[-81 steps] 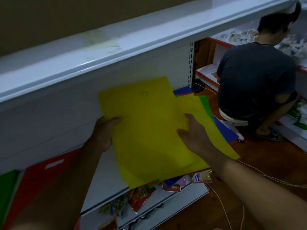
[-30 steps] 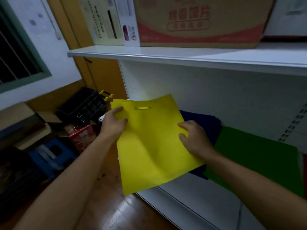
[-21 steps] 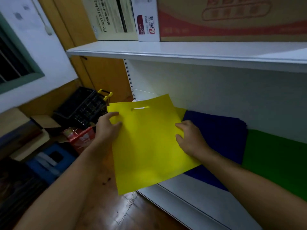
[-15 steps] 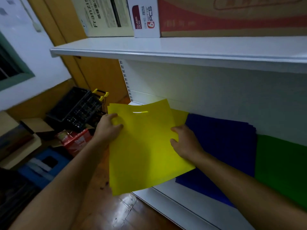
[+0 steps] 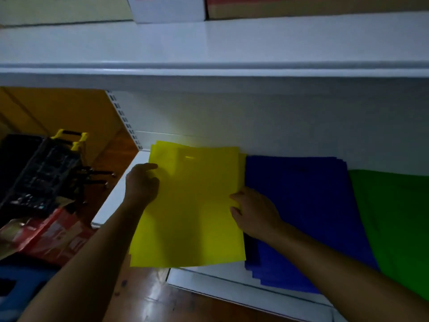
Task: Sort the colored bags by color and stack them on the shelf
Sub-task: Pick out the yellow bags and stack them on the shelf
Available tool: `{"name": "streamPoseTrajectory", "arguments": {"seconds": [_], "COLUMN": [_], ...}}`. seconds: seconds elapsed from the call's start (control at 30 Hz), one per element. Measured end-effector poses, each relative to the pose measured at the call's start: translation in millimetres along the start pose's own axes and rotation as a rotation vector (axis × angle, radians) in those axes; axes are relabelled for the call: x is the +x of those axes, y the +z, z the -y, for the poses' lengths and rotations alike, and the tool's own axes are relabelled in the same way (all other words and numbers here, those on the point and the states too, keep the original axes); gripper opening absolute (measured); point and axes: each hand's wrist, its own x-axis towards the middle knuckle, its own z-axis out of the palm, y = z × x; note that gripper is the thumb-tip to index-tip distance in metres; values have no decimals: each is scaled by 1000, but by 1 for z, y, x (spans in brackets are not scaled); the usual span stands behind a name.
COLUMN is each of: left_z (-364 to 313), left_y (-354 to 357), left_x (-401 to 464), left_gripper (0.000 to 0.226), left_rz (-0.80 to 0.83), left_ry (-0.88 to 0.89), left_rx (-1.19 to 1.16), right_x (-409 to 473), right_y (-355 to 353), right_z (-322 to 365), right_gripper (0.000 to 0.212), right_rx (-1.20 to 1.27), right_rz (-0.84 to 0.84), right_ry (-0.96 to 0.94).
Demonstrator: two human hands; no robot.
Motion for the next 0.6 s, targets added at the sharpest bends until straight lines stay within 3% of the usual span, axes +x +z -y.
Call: {"name": "streamPoseTrajectory", "arguments": {"seconds": [0.23, 0.33, 0.47, 0.6], "left_z": [32, 40, 42, 39], "left_y": [46, 51, 50, 58], "left_x": [46, 50, 55, 58], "left_gripper": [64, 50, 80, 79], "left_rz": [387, 416, 421, 459], "left_ry": [74, 148, 158, 168], "left_rx": [235, 232, 162, 200], "right_x": [18, 19, 16, 10], "right_y": [26, 28, 29, 26], "right_z": [8, 14, 18, 15], "right_gripper": [55, 53, 53, 54], "right_rx": [-216, -243, -235, -223], "right_rz": [116, 114, 100, 61], "right_ry": [121, 143, 176, 204]}}
